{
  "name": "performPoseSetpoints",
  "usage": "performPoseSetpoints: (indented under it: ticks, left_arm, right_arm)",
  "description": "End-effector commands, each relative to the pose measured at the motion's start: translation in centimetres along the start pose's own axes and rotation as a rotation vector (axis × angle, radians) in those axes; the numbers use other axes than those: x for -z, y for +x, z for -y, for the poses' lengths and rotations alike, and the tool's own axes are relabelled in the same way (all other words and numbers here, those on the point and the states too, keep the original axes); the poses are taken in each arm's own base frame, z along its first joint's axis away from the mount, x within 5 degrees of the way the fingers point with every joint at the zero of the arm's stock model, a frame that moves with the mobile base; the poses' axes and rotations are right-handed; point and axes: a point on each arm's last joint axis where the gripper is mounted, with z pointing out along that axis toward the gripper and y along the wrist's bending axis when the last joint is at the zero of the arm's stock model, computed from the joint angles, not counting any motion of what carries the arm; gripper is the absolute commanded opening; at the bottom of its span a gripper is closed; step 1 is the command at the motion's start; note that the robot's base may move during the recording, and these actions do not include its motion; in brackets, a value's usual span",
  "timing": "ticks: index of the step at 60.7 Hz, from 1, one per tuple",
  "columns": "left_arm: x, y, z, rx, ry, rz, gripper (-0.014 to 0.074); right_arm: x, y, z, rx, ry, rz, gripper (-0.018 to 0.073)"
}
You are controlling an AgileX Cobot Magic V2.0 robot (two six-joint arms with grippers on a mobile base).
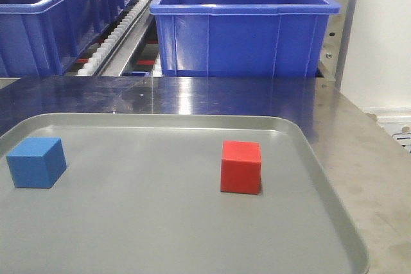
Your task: Sort and place red and blue blocks on shelf
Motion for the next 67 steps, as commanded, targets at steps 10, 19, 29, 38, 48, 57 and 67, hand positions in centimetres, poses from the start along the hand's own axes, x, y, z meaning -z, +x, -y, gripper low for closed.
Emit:
performPoseSetpoints:
  ticks: [10,19,29,38,48,57,67]
  left_arm:
    - [-0.04,0.74,-0.02,0.01,0.023,0.051,0.0135]
    - [-0.04,0.74,-0.02,0.01,0.023,0.051,0.0135]
    - [-0.04,0.74,-0.02,0.01,0.023,0.051,0.0135]
    - [-0.04,0.74,-0.02,0.01,0.023,0.051,0.0135]
    - [-0.04,0.74,-0.02,0.01,0.023,0.051,0.0135]
    - [-0.04,0.74,-0.02,0.01,0.023,0.051,0.0135]
    - [-0.04,0.74,-0.02,0.01,0.023,0.051,0.0135]
  right_arm:
    - [0.37,-1.49,-0.05,0.016,-0.003,0.12,0.0054]
    - [0.37,-1.49,-0.05,0.016,-0.003,0.12,0.0054]
    - [0.37,-1.49,-0.05,0.016,-0.003,0.12,0.0054]
    - [0.37,-1.49,-0.05,0.016,-0.003,0.12,0.0054]
    - [0.37,-1.49,-0.05,0.016,-0.003,0.12,0.0054]
    - [0.37,-1.49,-0.05,0.016,-0.003,0.121,0.0054]
    - [0.37,-1.49,-0.05,0.016,-0.003,0.12,0.0054]
